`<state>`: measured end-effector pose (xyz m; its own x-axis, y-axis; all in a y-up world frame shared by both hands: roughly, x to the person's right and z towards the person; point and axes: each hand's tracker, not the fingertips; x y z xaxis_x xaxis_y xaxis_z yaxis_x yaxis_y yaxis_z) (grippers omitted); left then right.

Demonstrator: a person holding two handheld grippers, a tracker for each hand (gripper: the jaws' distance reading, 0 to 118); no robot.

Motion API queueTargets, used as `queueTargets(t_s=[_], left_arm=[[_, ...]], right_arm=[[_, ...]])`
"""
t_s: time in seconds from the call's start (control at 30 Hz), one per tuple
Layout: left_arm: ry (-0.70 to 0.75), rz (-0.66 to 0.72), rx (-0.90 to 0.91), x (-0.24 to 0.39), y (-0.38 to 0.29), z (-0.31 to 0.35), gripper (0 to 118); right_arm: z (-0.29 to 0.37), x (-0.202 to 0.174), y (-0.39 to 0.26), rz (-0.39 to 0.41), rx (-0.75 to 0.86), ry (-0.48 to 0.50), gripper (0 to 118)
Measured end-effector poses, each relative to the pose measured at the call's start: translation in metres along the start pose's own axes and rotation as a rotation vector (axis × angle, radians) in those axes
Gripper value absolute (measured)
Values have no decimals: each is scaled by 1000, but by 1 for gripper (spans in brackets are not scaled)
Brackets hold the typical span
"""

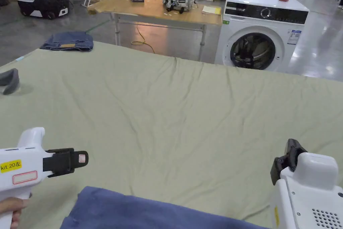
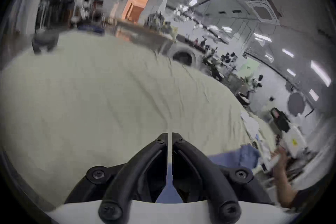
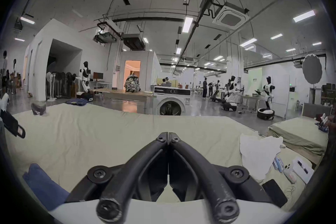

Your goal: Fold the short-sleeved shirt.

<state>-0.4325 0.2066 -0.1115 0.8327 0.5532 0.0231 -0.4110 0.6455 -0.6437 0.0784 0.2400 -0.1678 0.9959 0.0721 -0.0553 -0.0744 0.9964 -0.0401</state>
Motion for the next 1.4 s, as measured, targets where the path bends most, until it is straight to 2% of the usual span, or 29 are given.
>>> queueTargets(t_s=[0.07, 0.13, 0.2, 0.33, 0.63, 0.77, 0.8, 0.83, 0.9, 0.97, 1.03, 1.1, 1.13, 1.4], left_arm=[[-77, 116, -97, -29, -9, -1, 11], [-124, 192, -163, -56, -19, -3, 14], [-68, 207, -237, -69, -30, -5, 34], [-116, 258, -295, -87, -52, -12, 62], [-283, 373, -275, -90, -74, -40, 65], [-387, 428, -286, -81, -78, -64, 62], [-404, 441, -300, -76, -79, -70, 54], [-413, 449, -313, -70, -80, -76, 41], [-338, 398, -338, -65, -83, -84, 5], [-215, 333, -349, -58, -84, -88, 4], [-271, 376, -308, -63, -82, -81, 2], [-205, 382, -262, -61, -77, -74, 2], [-226, 382, -269, -61, -77, -69, 2], [-210, 293, -174, -43, -47, -33, 1]], right_arm=[[-1, -1, -1, 0, -14, 6, 0], [-2, 1, -2, -5, -29, 12, 0], [0, 2, -3, -12, -35, 14, 0], [2, 5, -3, -13, -40, 10, 0], [16, 9, -1, -34, -48, 31, 0], [21, 6, -1, -27, -41, 38, 0], [19, 7, -1, -39, -38, 39, 0], [20, 6, -1, -49, -42, 39, 0], [22, 4, 0, -62, -47, 45, 0], [20, 3, 0, -51, -53, 50, 0], [21, 2, 0, -45, -58, 53, 0], [17, 5, -1, -46, -66, 53, 0], [17, 5, -2, -45, -68, 52, 0], [7, 21, -3, -49, -74, 24, 0]])
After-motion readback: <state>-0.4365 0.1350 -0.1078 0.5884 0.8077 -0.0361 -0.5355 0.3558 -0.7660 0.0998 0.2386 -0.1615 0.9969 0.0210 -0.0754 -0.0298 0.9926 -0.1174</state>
